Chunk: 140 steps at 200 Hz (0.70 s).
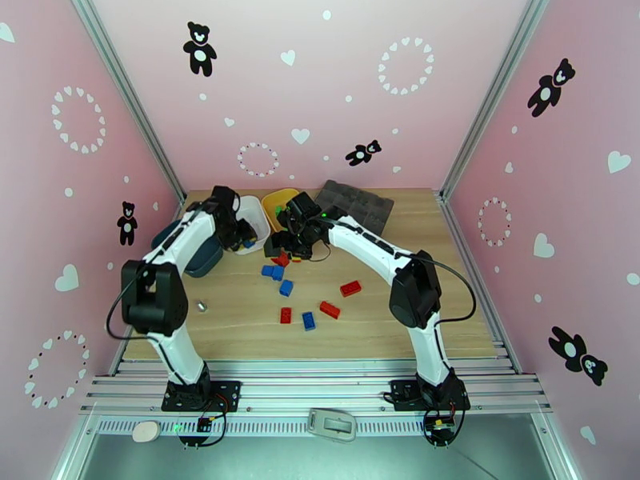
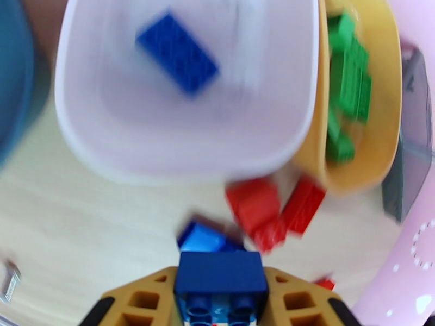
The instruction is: Sort the legos into containers by color
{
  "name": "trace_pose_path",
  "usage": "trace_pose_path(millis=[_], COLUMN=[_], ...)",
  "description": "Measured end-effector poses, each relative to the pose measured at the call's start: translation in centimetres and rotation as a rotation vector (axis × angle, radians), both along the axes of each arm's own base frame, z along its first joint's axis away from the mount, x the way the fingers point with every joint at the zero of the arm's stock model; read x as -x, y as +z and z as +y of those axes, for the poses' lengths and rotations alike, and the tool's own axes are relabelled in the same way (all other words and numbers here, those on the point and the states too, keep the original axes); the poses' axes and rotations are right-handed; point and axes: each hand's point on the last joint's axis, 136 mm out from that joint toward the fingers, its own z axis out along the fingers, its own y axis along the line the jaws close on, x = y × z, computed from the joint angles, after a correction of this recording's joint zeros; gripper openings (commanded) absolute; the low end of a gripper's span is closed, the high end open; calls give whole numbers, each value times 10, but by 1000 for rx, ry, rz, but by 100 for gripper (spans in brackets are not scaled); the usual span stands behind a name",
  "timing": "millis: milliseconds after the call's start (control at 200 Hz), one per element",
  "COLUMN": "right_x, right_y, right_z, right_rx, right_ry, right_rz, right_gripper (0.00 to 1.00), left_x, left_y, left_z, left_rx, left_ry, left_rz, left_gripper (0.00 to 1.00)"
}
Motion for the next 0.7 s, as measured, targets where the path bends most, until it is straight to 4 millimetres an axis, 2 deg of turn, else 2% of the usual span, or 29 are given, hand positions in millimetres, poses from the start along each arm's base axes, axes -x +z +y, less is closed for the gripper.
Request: trace_pose_path(millis=[95, 210, 305, 380, 561, 701], right_x=[2, 2, 5, 12, 31, 45], right_y=[-6, -15, -26, -36, -51, -57], right_z=[-8, -20, -31, -43, -71, -90], right_rx=[45, 112, 167, 213, 302, 344], right_ry=[-3, -10, -19, -27, -38, -51], right_rz=[1, -5, -3, 11, 33, 48], right_gripper=[82, 81, 79, 78, 73, 71], left_x=[-24, -48, -58, -62, -52, -12], left_y=[1, 1, 1, 2, -1, -8], left_z=[9, 15, 14, 14, 14, 12], left_rx=[-4, -12, -14, -11, -13, -15], left_ry=[12, 16, 11, 15, 14, 7], left_rz=[-6, -15, -18, -18, 2, 50], left_gripper=[39, 54, 70, 75, 78, 82])
